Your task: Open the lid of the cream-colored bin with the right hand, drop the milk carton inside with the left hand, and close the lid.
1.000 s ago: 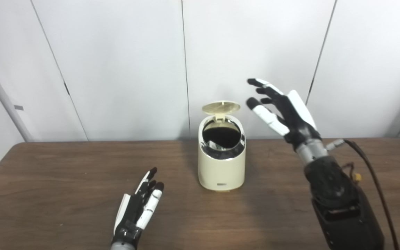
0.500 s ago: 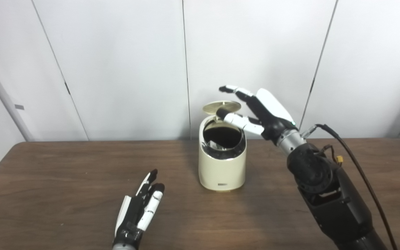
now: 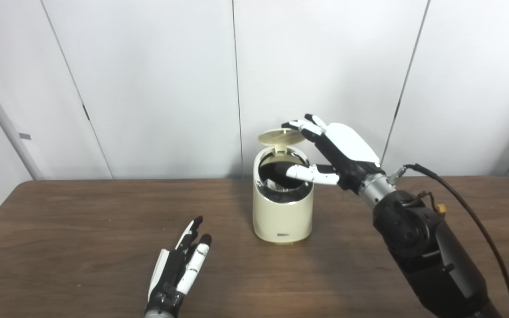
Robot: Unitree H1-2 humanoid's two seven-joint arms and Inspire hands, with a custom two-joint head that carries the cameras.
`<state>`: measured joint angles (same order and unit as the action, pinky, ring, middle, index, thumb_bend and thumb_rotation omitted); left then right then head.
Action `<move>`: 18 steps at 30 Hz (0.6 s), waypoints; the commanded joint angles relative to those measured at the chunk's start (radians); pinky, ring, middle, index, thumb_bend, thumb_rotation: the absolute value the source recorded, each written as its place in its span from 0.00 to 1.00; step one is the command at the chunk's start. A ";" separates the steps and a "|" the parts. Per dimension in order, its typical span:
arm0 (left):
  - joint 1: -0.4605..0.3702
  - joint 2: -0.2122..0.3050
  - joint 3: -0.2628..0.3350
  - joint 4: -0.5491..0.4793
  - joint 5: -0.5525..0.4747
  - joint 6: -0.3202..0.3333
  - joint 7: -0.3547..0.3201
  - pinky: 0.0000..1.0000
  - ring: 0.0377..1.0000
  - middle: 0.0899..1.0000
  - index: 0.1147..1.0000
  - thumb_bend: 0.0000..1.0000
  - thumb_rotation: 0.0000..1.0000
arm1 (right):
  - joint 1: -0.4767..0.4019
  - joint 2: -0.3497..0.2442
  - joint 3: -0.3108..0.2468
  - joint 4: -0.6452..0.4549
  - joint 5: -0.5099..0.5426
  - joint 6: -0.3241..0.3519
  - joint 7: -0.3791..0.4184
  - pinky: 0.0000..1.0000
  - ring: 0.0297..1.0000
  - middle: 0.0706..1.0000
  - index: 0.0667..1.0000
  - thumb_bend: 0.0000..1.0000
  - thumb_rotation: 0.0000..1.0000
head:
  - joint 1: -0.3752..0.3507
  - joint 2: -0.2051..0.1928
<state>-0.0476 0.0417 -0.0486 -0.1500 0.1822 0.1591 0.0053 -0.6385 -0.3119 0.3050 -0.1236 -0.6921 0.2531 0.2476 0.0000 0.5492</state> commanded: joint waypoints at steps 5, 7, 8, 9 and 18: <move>-0.030 0.003 -0.002 -0.027 0.022 -0.005 0.008 0.96 0.99 1.00 1.00 0.56 0.87 | -0.025 -0.025 -0.015 -0.076 -0.049 0.003 0.030 0.93 1.00 0.90 0.86 0.54 0.85 | 0.001 0.007; -0.030 0.002 -0.003 -0.029 0.024 -0.006 0.009 0.96 1.00 1.00 1.00 0.56 0.86 | -0.018 -0.032 -0.010 -0.094 -0.066 0.010 0.050 0.95 1.00 0.90 0.86 0.54 0.85 | 0.001 0.009; -0.031 0.002 -0.003 -0.030 0.025 -0.006 0.009 0.97 1.00 1.00 1.00 0.56 0.86 | -0.014 -0.036 -0.007 -0.101 -0.073 0.009 0.058 0.94 1.00 0.90 0.85 0.54 0.84 | 0.000 0.011; -0.031 0.002 -0.003 -0.030 0.026 -0.008 0.009 0.96 1.00 1.00 1.00 0.56 0.86 | -0.011 -0.041 -0.003 -0.108 -0.083 0.005 0.065 0.93 1.00 0.89 0.85 0.54 0.84 | -0.001 0.012; -0.034 -0.001 -0.001 -0.036 0.027 -0.006 0.010 0.95 0.99 1.00 1.00 0.56 0.87 | 0.006 -0.047 0.019 -0.129 -0.117 -0.014 0.124 0.96 0.99 0.83 0.83 0.55 0.83 | 0.002 0.019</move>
<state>-0.0516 0.0409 -0.0506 -0.1500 0.2034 0.1643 0.0066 -0.6011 -0.3457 0.3257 -0.2161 -0.8023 0.2654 0.3665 0.0015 0.5676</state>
